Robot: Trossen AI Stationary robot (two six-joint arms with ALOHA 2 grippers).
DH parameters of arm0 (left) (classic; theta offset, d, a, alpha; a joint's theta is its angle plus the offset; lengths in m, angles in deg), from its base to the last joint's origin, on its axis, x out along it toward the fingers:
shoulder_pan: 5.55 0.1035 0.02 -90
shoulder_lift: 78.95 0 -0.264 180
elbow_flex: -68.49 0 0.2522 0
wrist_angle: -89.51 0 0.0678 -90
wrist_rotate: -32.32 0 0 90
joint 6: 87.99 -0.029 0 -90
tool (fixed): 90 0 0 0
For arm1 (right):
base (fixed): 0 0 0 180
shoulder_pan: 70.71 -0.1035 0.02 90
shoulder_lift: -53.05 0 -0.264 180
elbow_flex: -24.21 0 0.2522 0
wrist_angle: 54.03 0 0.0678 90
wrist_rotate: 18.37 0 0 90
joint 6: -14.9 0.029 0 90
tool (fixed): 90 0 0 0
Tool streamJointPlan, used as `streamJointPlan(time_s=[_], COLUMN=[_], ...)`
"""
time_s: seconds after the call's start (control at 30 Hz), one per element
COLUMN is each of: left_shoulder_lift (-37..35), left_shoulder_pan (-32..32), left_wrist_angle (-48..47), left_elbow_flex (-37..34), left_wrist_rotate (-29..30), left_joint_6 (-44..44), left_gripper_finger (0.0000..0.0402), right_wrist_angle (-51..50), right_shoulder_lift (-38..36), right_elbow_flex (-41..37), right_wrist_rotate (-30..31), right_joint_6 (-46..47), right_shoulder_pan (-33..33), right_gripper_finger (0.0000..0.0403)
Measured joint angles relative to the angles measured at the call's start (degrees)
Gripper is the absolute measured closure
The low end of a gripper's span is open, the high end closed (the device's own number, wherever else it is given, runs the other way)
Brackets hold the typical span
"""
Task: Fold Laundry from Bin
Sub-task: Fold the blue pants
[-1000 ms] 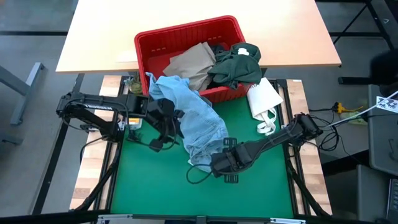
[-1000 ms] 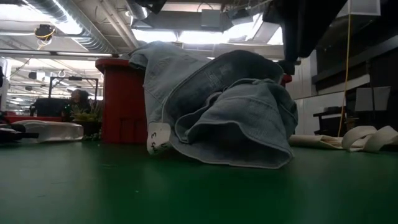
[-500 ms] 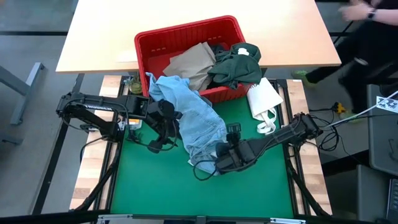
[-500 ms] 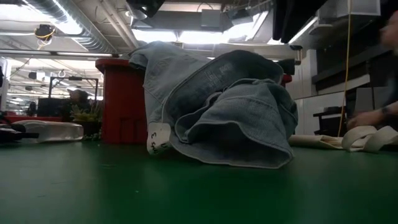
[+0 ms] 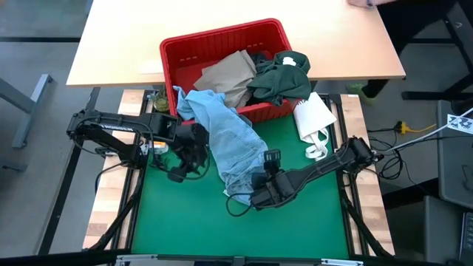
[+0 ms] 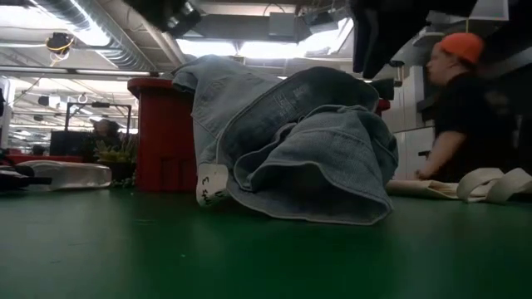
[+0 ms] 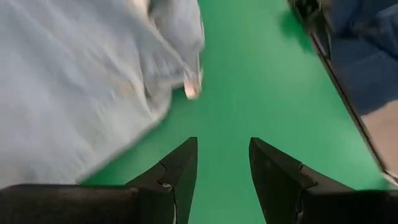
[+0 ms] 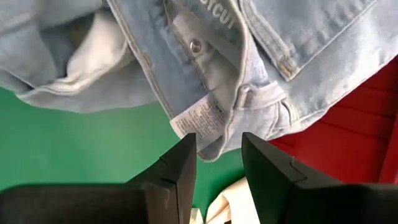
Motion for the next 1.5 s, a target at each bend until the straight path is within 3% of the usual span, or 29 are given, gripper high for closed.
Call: streamJointPlan(time_s=[0.27, 0.4, 0.5, 0.63, 0.77, 1.03, 1.5], left_shoulder_lift=[-0.02, 0.02, 0.01, 0.00, 0.00, 0.00, -0.02], left_shoulder_pan=[0.00, 0.00, 0.14, 0.97, 2.36, 7.24, 18.70], left_wrist_angle=[-1.54, -2.02, -1.35, 3.55, 7.63, 11.80, 24.94], left_elbow_flex=[-5.49, -11.53, -15.36, -18.86, -20.75, -21.11, -21.16], left_wrist_rotate=[4.40, 16.82, 28.97, 38.90, 46.12, 54.44, 54.72], left_joint_6=[8.70, 13.24, 16.49, 18.32, 18.20, 16.13, 5.73], left_gripper_finger=[0.0261, 0.0267, 0.0281, 0.0307, 0.0335, 0.0381, 0.0400], right_wrist_angle=[3.02, 3.83, 3.49, 3.56, 3.30, -3.30, -5.38], right_shoulder_lift=[0.22, 0.22, 0.22, 0.22, 0.22, 0.20, -4.90], right_elbow_flex=[-2.94, -2.94, -2.94, -2.94, -2.34, 3.27, 4.08], right_wrist_rotate=[3.62, 3.72, 3.88, 4.60, 4.63, 5.26, 5.92], right_joint_6=[0.02, 0.00, -0.18, -2.74, -3.27, -5.53, -0.07], right_shoulder_pan=[2.94, 4.18, 4.63, 4.85, 4.85, 4.77, 4.77], right_gripper_finger=[0.0276, 0.0290, 0.0331, 0.0393, 0.0381, 0.0393, 0.0399])
